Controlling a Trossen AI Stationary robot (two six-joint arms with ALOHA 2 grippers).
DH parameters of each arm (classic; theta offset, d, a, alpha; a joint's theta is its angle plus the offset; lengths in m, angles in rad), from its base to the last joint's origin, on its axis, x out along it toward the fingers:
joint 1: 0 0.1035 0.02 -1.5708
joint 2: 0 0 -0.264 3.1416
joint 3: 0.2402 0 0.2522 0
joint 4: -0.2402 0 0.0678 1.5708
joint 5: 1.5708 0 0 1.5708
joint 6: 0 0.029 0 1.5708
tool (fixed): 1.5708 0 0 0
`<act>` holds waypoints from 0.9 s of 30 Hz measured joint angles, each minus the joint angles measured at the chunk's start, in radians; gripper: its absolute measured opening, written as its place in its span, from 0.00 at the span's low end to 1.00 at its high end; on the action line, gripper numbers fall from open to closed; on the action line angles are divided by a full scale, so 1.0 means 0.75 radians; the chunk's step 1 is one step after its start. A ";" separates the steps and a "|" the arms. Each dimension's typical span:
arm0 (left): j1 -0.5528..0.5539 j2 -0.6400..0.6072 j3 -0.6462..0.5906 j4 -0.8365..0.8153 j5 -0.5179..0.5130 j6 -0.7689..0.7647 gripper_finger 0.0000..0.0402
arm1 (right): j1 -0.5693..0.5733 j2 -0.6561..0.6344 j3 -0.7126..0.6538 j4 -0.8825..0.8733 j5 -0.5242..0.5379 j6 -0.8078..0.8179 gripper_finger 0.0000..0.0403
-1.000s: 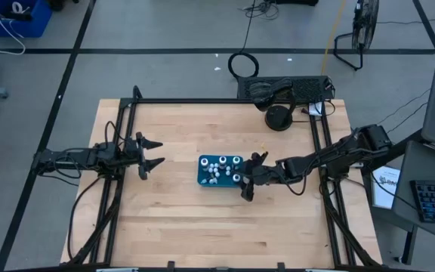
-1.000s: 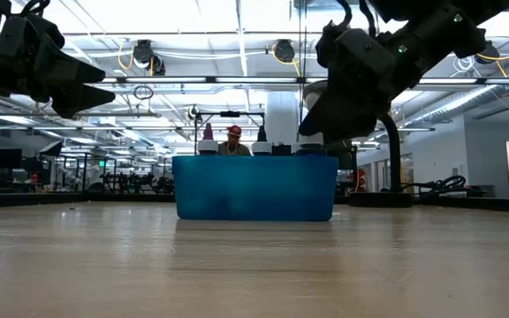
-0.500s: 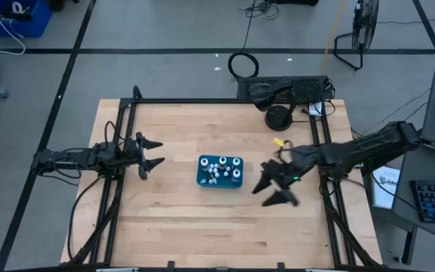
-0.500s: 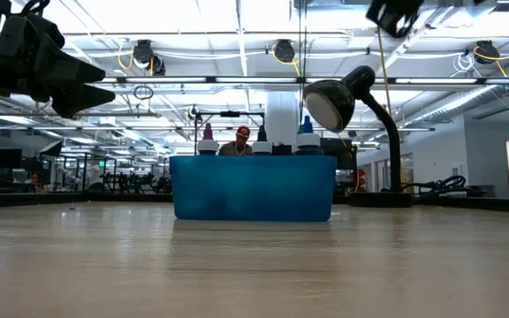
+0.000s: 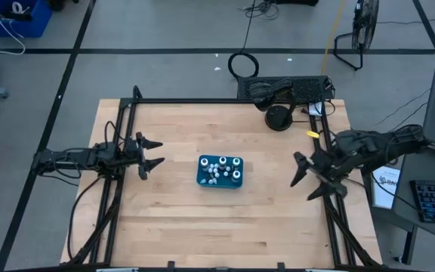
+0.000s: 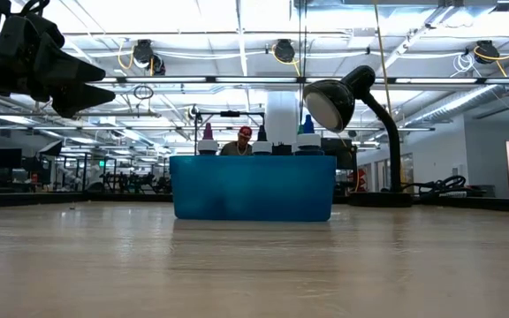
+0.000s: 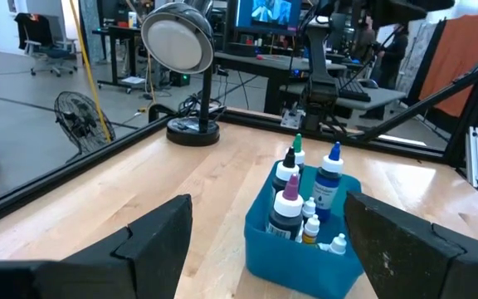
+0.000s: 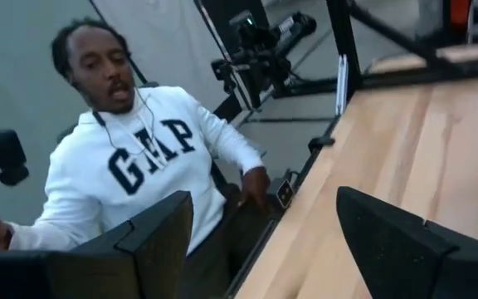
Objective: Pick & Place food coloring
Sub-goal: Return to Home Position
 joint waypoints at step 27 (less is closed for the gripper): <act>0.000 0.000 0.000 0.001 0.001 0.000 0.77 | -0.224 -0.398 -1.018 1.448 -0.221 -0.238 0.70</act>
